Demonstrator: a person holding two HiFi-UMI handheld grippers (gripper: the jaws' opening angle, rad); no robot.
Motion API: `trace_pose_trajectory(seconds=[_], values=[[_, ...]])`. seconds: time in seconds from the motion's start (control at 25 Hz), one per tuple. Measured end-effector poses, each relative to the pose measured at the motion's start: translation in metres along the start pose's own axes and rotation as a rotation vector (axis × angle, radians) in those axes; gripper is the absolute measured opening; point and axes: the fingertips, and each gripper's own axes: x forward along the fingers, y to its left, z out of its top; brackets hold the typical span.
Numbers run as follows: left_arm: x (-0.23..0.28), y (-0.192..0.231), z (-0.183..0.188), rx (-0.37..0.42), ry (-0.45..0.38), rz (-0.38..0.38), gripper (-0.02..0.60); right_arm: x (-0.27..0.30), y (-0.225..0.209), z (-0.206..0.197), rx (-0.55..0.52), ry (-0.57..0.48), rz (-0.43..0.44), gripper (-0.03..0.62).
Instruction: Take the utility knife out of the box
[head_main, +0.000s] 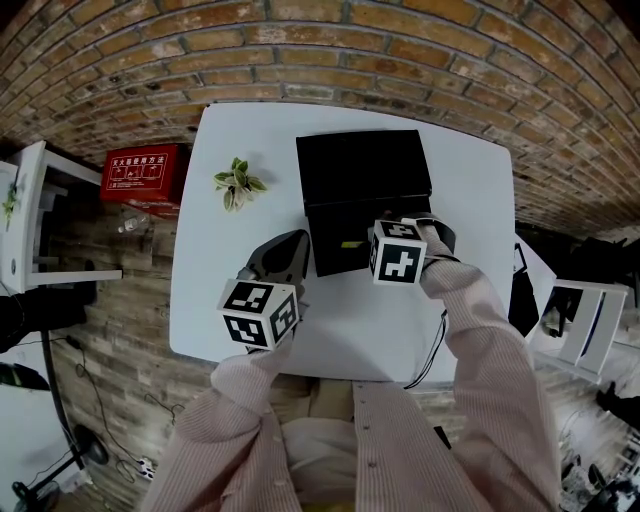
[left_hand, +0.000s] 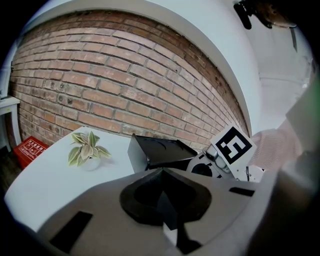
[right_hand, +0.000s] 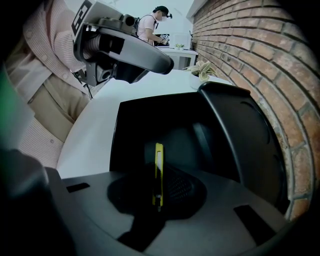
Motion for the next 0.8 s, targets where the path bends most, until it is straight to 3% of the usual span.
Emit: trace_pose_trajectory(seconds=[0.32,0.8], values=[[-0.004,-0.006,0.002,0.019,-0.010,-0.019,-0.008,-0.008,-0.002,0.005,0.055,-0.062,-0.046,0.055],[-0.020,-0.019,0.007,0.069,-0.056,-0.050,-0.008,-0.057,-0.013,0.025,0.189,-0.277,-0.243,0.055]])
